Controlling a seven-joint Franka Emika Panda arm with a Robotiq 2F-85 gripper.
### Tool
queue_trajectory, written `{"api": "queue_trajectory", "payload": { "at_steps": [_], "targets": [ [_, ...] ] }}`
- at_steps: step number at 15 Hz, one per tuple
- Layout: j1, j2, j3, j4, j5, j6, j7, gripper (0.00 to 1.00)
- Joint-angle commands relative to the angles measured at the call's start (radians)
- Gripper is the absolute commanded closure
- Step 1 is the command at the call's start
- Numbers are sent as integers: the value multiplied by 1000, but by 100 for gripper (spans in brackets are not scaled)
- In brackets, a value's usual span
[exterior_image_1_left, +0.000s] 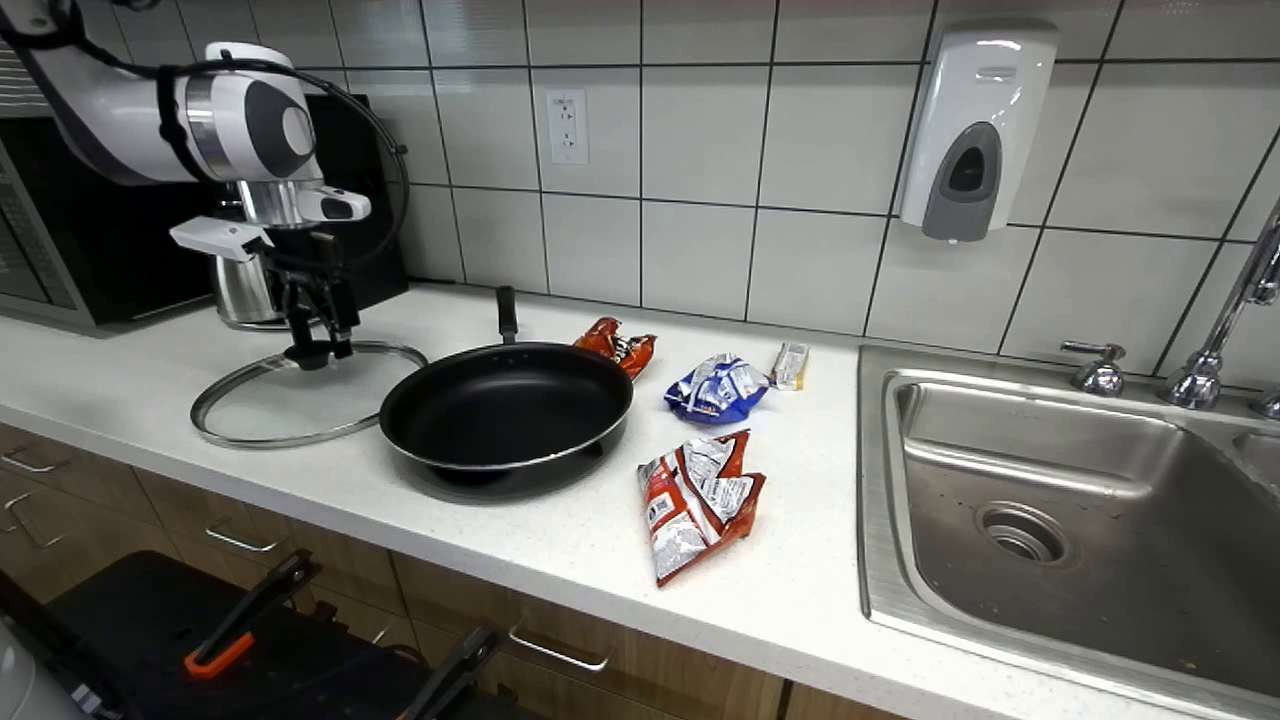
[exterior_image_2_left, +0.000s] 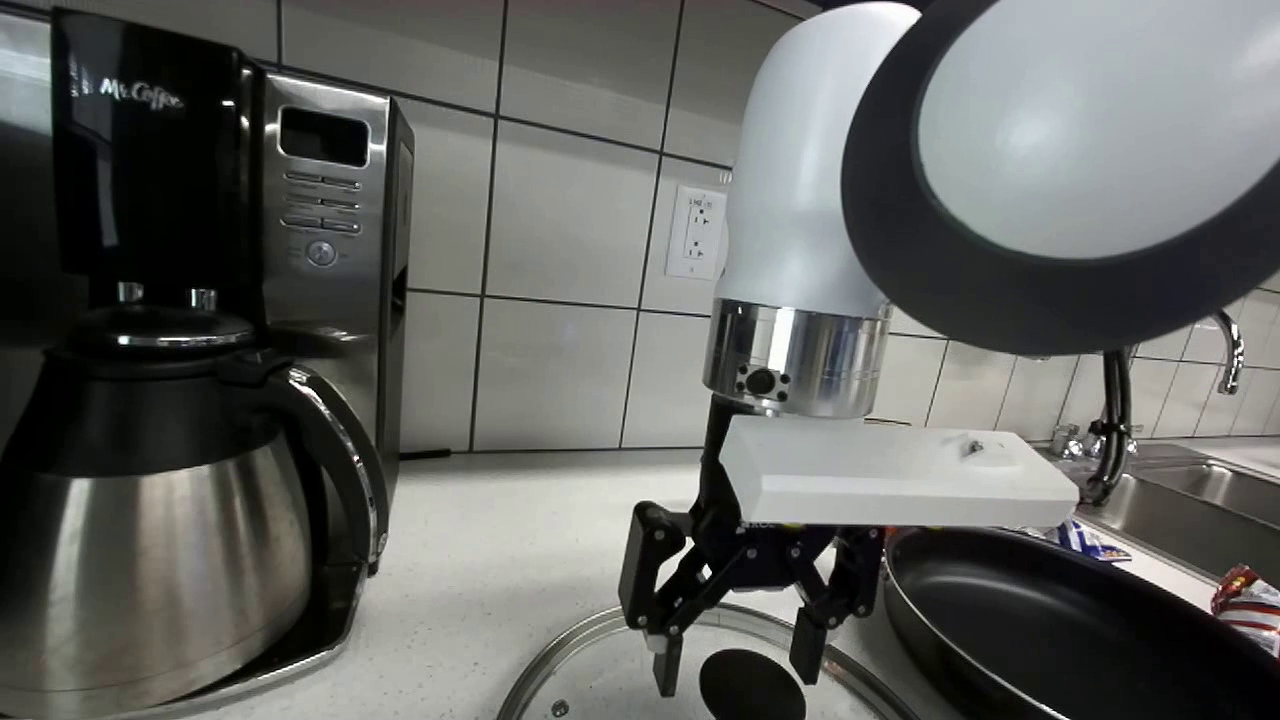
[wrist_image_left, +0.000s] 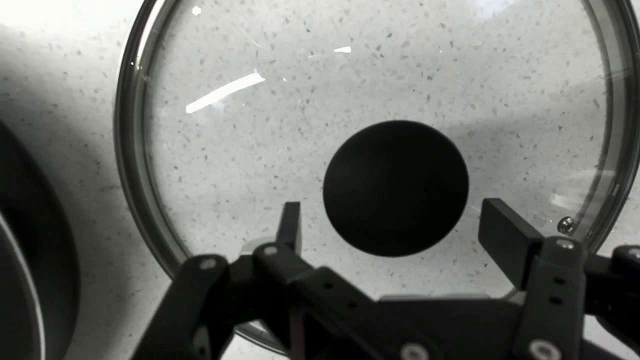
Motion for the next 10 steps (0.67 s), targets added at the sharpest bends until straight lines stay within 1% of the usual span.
{"api": "queue_trajectory", "payload": {
  "at_steps": [1, 5, 10],
  "targets": [
    [5, -85, -4, -37, -1, -16, 23, 0],
    [-10, -151, -2, -51, -4, -26, 15, 0],
    [-52, -234, 0, -81, 8, -40, -21, 0]
  ]
}}
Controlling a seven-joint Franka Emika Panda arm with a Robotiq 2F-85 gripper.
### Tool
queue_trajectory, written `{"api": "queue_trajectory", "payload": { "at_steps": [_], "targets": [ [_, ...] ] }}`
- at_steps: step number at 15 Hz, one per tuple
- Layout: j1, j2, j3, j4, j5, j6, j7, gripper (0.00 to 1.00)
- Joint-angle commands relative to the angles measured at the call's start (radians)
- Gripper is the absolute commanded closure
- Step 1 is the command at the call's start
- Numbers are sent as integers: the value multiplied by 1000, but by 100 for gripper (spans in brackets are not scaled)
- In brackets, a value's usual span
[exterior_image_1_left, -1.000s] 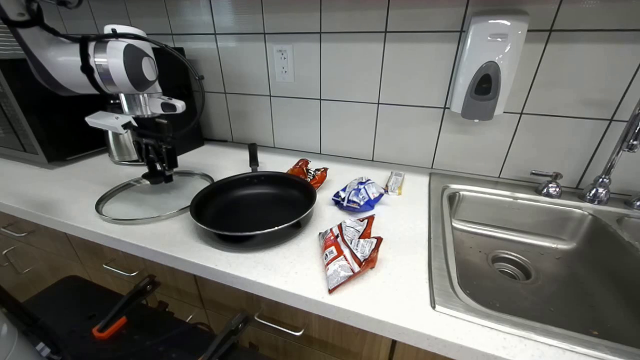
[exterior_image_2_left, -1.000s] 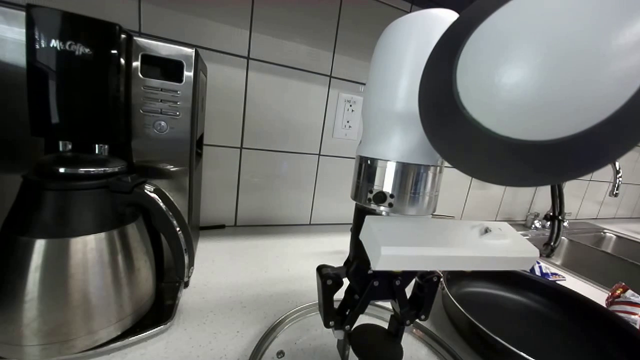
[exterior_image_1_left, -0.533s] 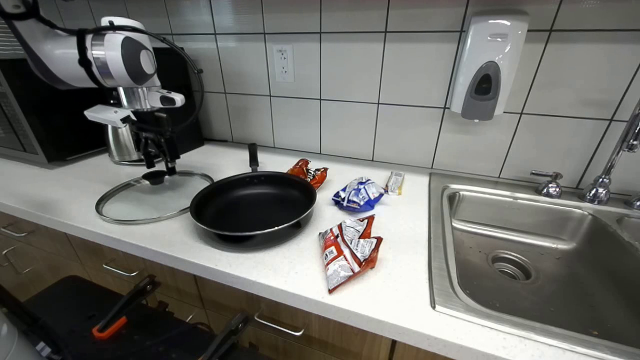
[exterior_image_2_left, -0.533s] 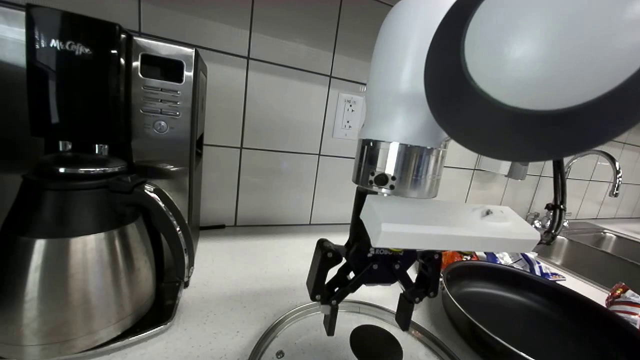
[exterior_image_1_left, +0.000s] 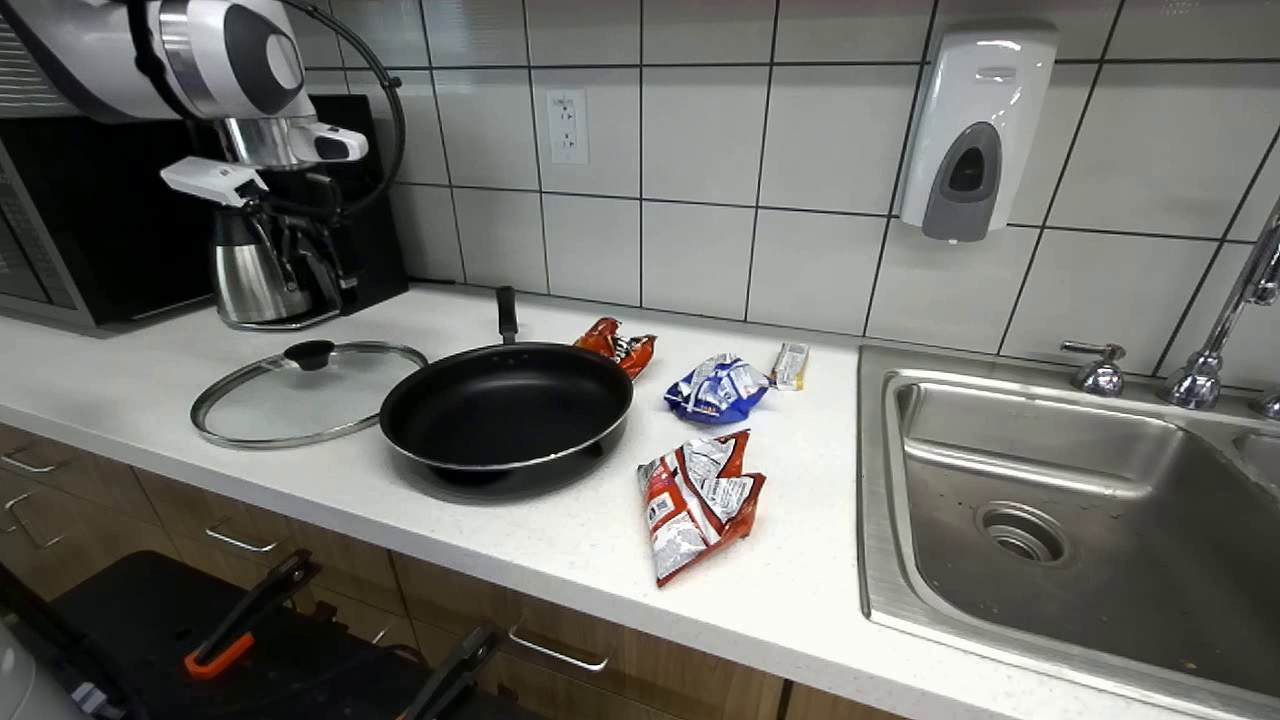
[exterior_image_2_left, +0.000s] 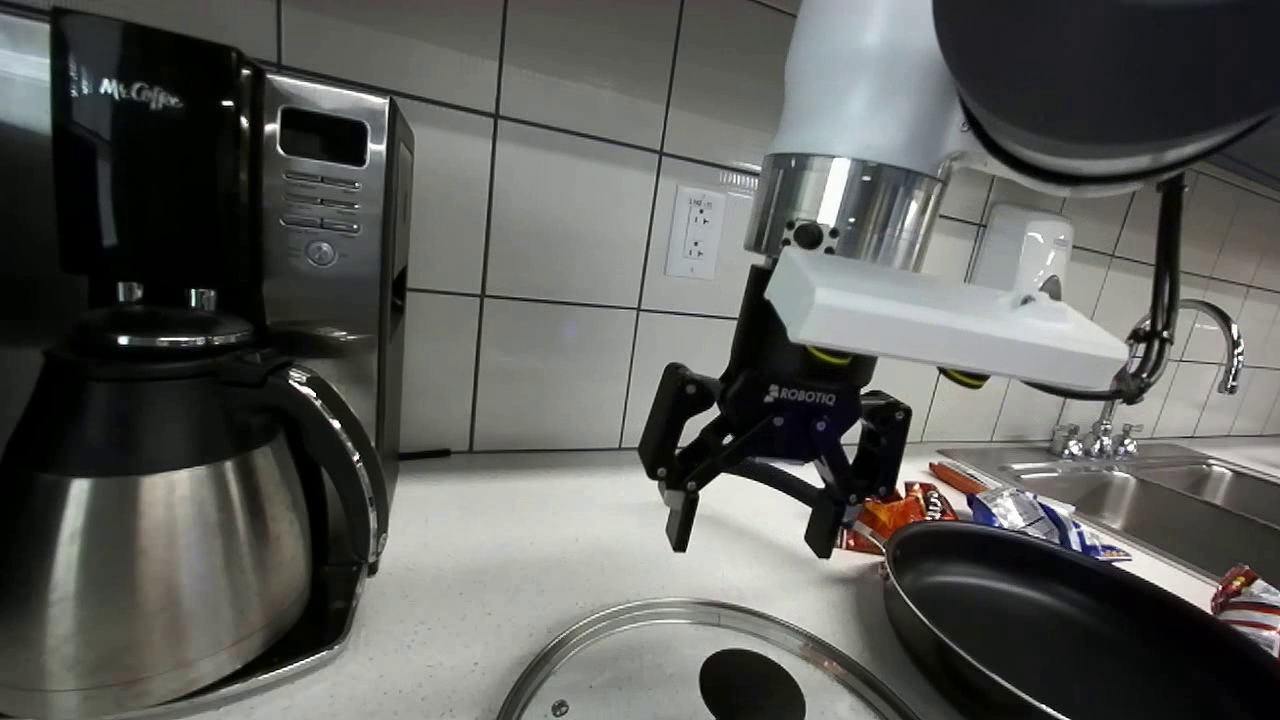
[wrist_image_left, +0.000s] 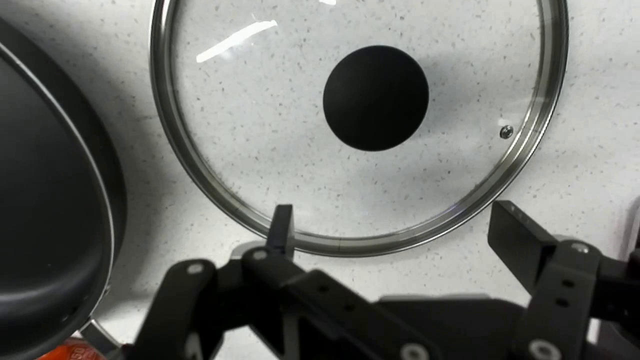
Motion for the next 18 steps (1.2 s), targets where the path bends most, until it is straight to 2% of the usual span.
{"api": "queue_trajectory", "payload": {
  "at_steps": [1, 12, 18],
  "targets": [
    [-45, -94, 8, -50, 12, -37, -28, 0],
    [-177, -203, -20, -120, 83, -80, -193, 0],
    [-236, -216, -60, -141, 75, -75, -226, 0]
  ]
}}
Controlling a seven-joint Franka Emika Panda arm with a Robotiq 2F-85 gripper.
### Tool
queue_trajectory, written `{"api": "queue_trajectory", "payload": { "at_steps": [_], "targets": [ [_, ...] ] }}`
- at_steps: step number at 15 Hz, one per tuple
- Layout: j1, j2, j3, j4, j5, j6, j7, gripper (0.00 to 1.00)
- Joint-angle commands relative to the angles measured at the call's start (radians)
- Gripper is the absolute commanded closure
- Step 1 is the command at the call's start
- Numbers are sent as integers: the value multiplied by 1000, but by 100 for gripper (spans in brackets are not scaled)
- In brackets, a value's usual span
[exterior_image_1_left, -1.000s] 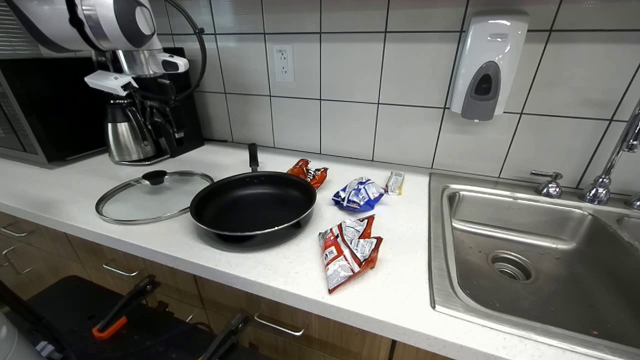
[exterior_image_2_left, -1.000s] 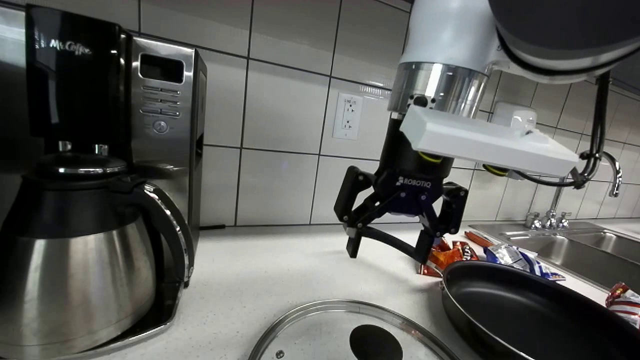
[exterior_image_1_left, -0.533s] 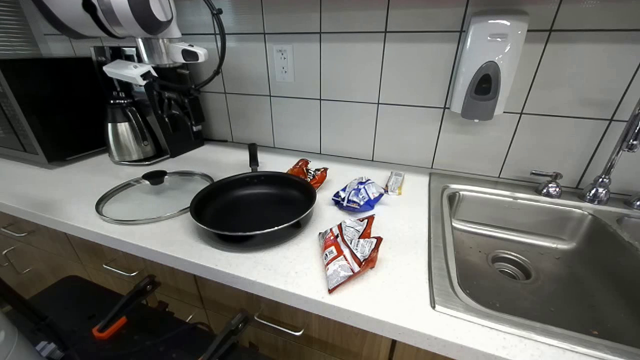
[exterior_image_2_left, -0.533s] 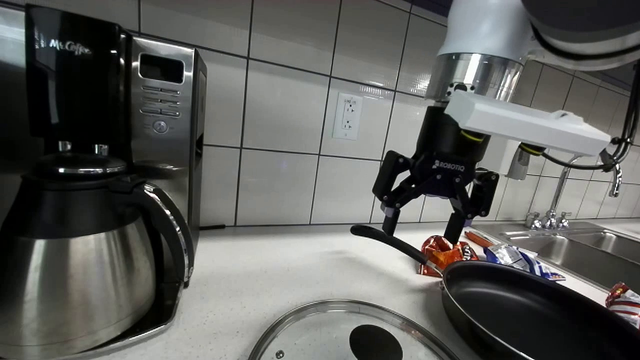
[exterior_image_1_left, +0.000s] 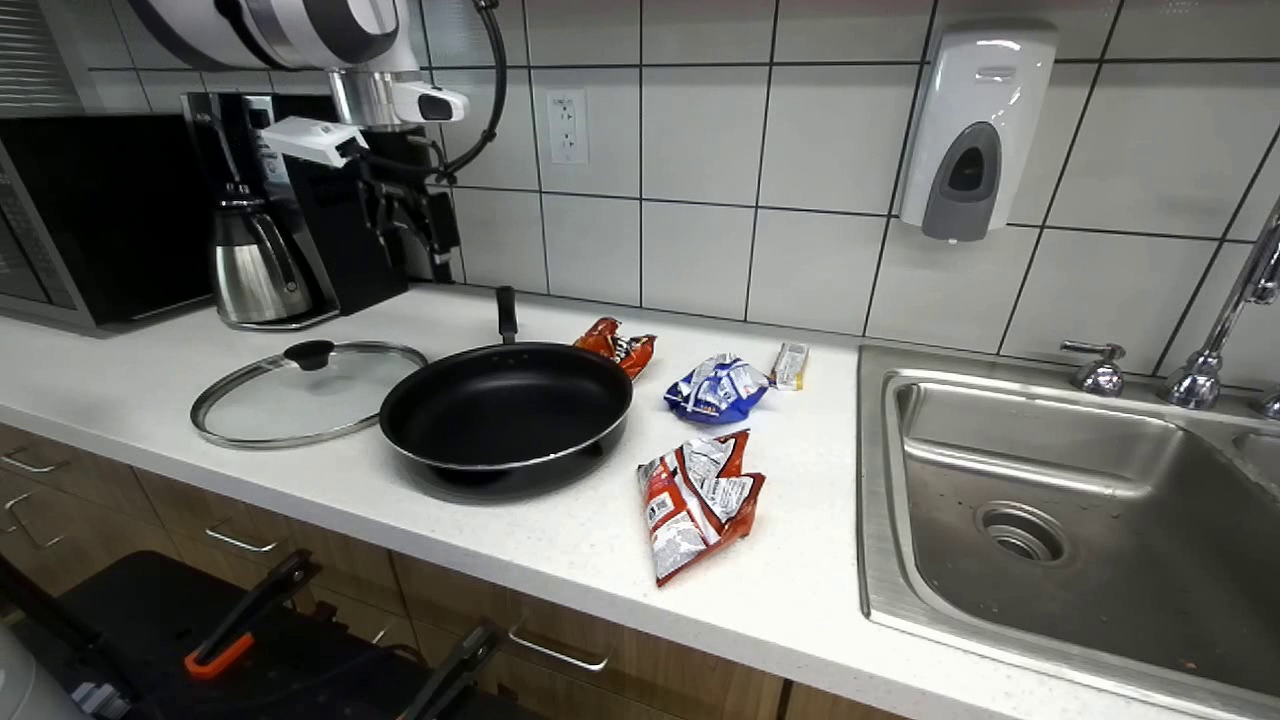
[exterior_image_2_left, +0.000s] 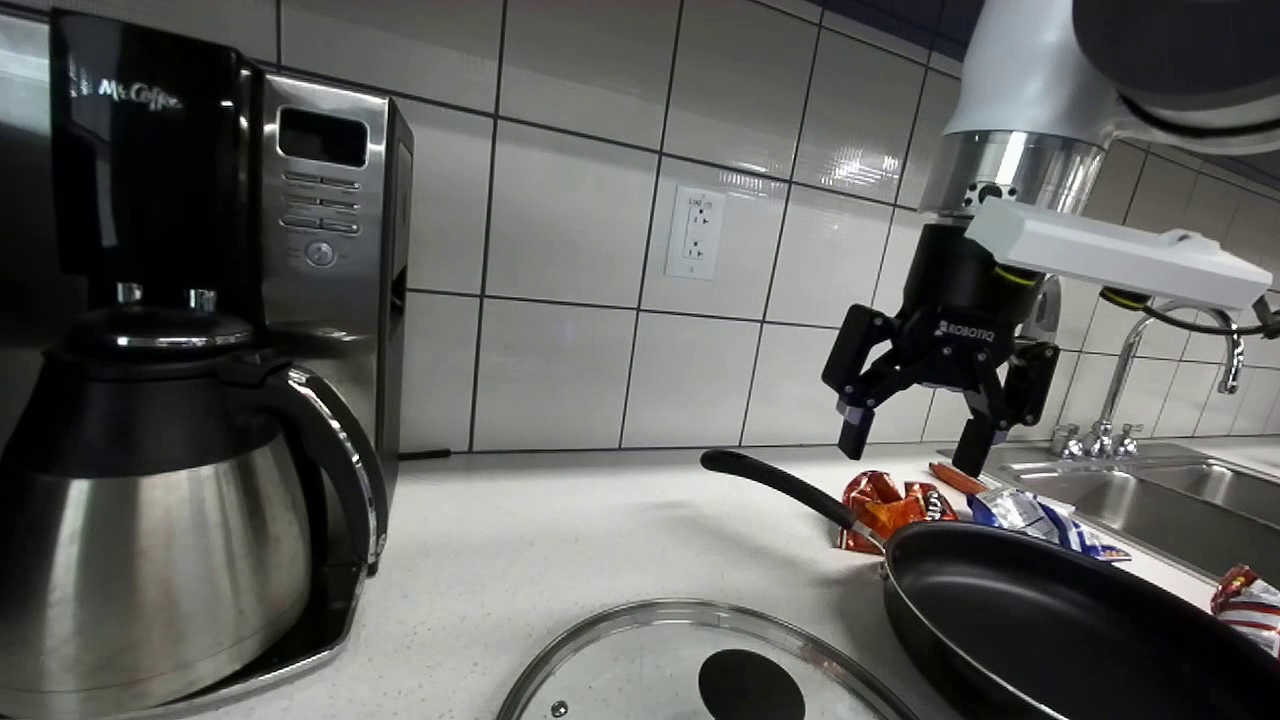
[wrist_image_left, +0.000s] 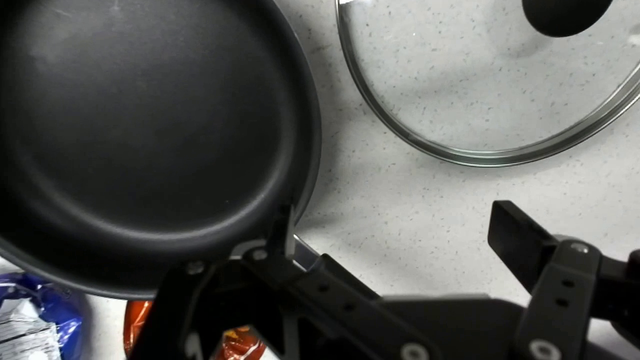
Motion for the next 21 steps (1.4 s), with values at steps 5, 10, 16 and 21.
{"api": "queue_trajectory", "payload": {
  "at_steps": [5, 10, 16, 21],
  "targets": [
    [-80, -36, -50, -28, 6, -11, -32, 0],
    [-125, -21, -92, -21, -4, -4, -12, 0],
    [-159, -39, -126, -30, -6, -2, -15, 0],
    [-157, -7, -125, -10, -2, -1, -15, 0]
  ]
}}
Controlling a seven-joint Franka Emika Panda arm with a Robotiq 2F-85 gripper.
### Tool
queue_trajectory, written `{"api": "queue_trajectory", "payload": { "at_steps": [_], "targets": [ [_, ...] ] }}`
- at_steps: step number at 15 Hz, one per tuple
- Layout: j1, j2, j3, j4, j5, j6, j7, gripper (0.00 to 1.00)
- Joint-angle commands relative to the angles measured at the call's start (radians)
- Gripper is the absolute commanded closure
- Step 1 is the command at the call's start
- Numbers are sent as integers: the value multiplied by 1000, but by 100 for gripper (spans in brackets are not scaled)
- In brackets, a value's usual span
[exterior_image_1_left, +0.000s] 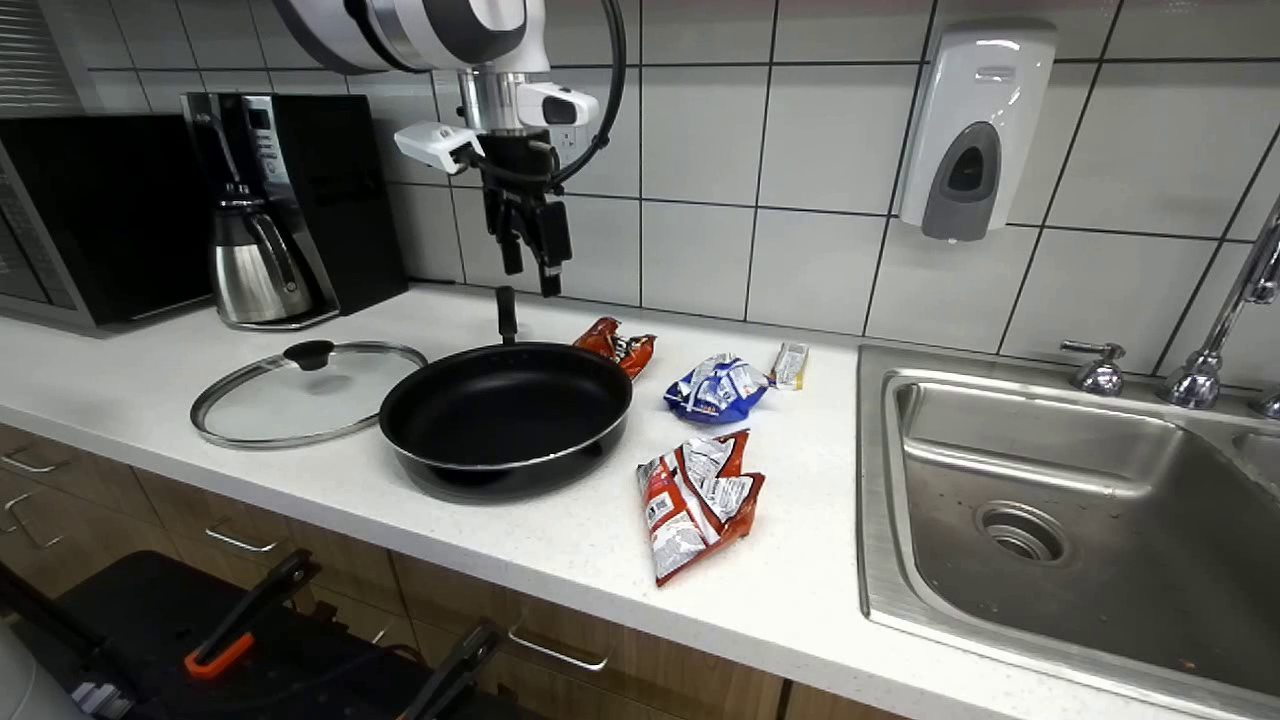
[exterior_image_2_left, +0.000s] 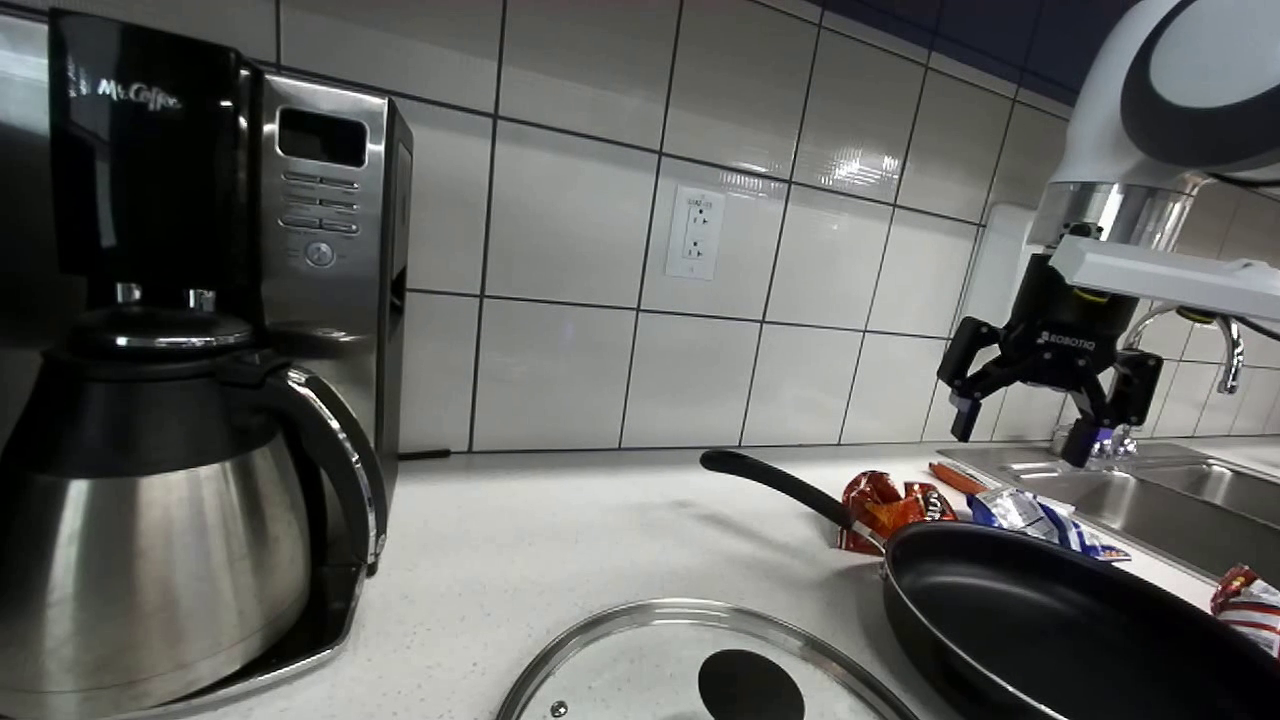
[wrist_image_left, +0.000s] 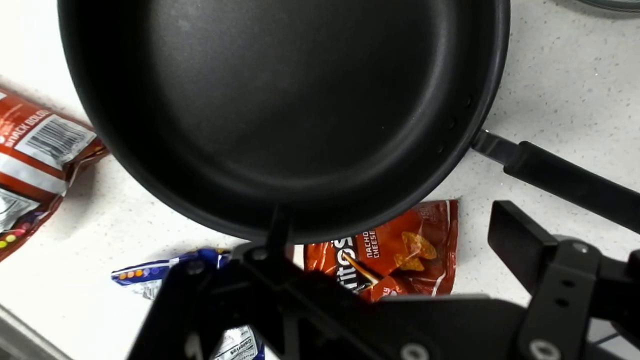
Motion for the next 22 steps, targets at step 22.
{"api": "queue_trajectory", "payload": {
  "at_steps": [22],
  "targets": [
    [7, 237, -58, 211, -101, -7, 252, 0]
  ]
}}
